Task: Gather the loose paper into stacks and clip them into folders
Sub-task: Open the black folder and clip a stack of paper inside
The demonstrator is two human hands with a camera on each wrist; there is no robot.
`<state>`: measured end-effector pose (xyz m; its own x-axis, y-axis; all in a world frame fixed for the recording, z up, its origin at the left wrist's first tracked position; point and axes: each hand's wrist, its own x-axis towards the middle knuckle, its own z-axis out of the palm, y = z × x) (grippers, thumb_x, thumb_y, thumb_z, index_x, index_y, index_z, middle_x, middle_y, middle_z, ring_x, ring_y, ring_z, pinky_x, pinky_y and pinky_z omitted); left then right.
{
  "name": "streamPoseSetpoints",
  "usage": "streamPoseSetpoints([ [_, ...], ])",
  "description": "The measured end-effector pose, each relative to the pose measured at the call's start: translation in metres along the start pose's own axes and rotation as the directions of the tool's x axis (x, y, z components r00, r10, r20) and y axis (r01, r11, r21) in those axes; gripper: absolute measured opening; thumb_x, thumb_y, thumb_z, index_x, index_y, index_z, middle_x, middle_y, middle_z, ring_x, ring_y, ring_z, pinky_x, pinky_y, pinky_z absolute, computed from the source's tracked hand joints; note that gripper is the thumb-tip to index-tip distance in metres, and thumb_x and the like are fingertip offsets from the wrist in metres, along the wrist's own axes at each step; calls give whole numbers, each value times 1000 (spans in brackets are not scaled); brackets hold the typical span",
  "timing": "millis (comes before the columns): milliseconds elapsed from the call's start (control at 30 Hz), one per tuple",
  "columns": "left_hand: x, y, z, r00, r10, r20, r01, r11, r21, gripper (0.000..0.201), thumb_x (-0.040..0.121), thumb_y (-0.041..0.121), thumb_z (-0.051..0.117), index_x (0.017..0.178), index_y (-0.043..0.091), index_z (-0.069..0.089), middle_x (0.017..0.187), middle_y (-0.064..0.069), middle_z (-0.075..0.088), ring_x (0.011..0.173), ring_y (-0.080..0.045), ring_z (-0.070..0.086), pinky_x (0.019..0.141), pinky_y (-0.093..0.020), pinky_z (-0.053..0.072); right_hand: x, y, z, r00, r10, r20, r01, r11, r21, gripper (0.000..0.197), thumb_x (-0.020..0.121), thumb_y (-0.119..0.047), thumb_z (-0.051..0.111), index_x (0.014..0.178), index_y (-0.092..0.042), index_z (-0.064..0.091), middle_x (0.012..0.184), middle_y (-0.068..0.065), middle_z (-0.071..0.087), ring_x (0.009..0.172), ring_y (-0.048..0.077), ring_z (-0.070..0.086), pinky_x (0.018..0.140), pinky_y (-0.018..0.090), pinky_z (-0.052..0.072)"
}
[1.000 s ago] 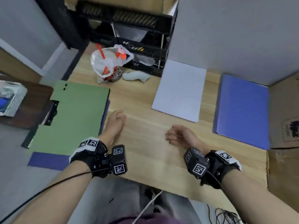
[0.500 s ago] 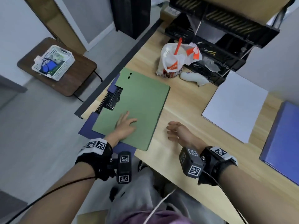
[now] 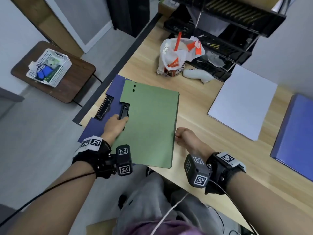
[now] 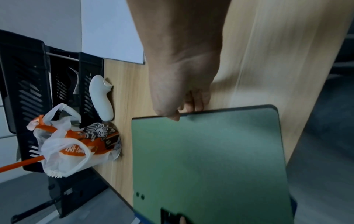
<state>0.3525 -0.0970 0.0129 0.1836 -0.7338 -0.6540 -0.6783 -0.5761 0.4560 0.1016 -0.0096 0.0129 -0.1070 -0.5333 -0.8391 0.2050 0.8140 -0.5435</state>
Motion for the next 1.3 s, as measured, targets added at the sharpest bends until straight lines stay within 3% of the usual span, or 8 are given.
streamPoseSetpoints([
  [133,-28,-5,17,995,77,-58,-77,997,-9,54,95,46,49,135,12,47,142,-11,49,130,-33,45,107,-45,37,-14,19,-20,999,26,19,-27,1000,14,32,100,-16,36,77,-22,58,72,-2,55,68,14,50,67,26,39],
  [333,-82,6,59,978,182,-97,-194,972,-131,34,94,47,50,80,16,49,81,1,54,88,-26,52,74,-36,36,-57,27,-55,991,-100,87,67,944,324,35,103,-23,34,119,-7,59,93,7,71,66,13,71,53,22,55],
  [433,-101,23,88,953,293,-70,-300,943,-141,38,97,45,48,93,7,52,85,-3,54,88,-26,52,70,-35,35,-91,26,-96,973,-195,123,136,916,378,37,100,-28,38,118,-8,64,103,9,71,77,16,71,61,25,57],
  [533,-119,55,126,883,468,17,-465,880,-96,39,101,33,44,135,14,49,123,-3,59,116,-21,53,91,-33,39,-124,29,-147,951,-297,83,238,880,412,34,101,-29,38,103,-13,69,92,2,74,75,13,70,65,23,57],
  [667,-161,123,180,765,611,202,-624,781,0,52,99,21,47,149,13,34,149,-14,37,139,-27,35,111,-33,28,-166,35,-209,914,-405,-33,367,787,497,38,104,-33,34,115,-13,65,101,3,74,84,13,72,72,25,59],
  [833,-245,194,227,640,578,506,-644,763,-58,113,66,71,69,155,26,15,163,-1,5,150,-16,9,122,-40,12,-200,46,-251,857,-486,-170,503,719,480,41,105,-27,34,132,-4,55,124,13,65,110,25,64,95,35,53],
  [1100,-298,235,245,530,631,566,-711,695,-109,138,45,73,80,151,42,-3,161,11,16,144,-11,26,115,-45,31,-223,51,-271,761,-603,-241,649,717,254,30,106,-28,37,96,-15,62,93,1,72,79,12,68,61,22,50],
  [1300,-302,242,215,514,710,481,-782,618,-77,99,70,42,64,152,37,9,148,-2,40,127,-21,50,105,-42,44,-208,41,-253,735,-608,-302,663,736,133,32,105,-28,34,104,-10,60,80,-1,60,66,9,55,58,25,44],
])
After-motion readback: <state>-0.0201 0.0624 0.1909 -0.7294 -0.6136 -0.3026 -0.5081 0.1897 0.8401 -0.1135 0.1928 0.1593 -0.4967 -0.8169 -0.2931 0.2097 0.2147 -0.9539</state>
